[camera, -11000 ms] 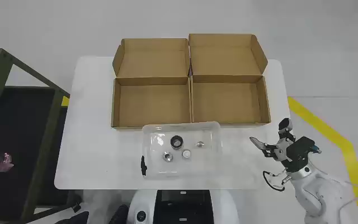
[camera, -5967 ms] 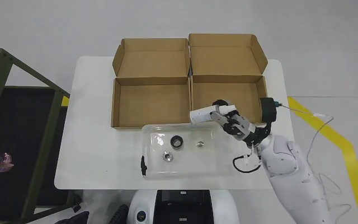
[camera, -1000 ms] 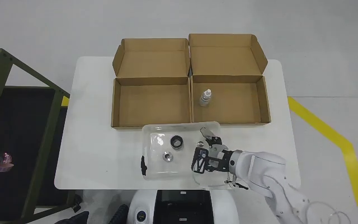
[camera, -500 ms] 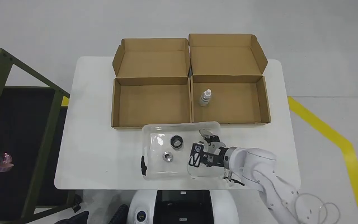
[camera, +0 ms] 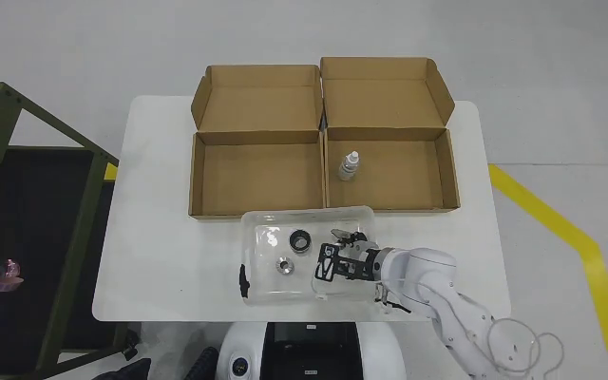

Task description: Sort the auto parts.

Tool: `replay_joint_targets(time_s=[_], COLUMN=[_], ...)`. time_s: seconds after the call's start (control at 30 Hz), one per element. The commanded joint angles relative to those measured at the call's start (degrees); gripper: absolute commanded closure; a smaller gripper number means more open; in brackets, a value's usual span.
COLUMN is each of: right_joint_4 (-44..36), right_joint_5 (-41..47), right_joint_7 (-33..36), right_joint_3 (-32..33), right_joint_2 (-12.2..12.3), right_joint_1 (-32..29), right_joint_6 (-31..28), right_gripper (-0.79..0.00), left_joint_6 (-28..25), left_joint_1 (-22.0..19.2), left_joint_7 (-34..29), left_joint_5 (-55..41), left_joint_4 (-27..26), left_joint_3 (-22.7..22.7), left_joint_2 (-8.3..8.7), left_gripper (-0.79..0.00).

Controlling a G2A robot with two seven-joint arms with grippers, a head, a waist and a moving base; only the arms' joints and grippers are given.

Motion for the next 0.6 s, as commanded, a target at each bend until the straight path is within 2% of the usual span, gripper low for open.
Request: replay_joint_targets(time_s=[0.0, 0.13, 0.27, 0.37, 0.57], right_joint_4=[0.3, 0.7, 0.8, 0.8, -1.9], right_joint_5=[0.1, 0.1, 0.0, -0.2, 0.6], right_joint_7=[0.2, 0.8, 1.1, 1.2, 0.1], right_joint_3=[-0.2, -0.4, -0.6, -0.7, -0.2], right_joint_2=[0.0, -0.1, -0.1, -0.1, 0.2], right_joint_1=[0.3, 0.6, 0.8, 1.0, 0.0], right_joint_6=[0.2, 0.4, 0.7, 0.6, -0.3], right_gripper=[-0.388, -0.292, -0.105, 0.0, 0.0], left_joint_6=[0.0, 0.0, 0.0, 0.0, 0.0], left_joint_1=[0.0, 0.0, 0.0, 0.0, 0.0], left_joint_7=[0.0, 0.0, 0.0, 0.0, 0.0], left_joint_5=[0.0, 0.0, 0.0, 0.0, 0.0], left_joint_4=[0.0, 0.0, 0.0, 0.0, 0.0], left_joint_3=[0.0, 0.0, 0.0, 0.0, 0.0], left_joint_2=[0.0, 0.0, 0.0, 0.0, 0.0], left_gripper=[-0.785, -0.785, -0.785, -0.785, -0.785])
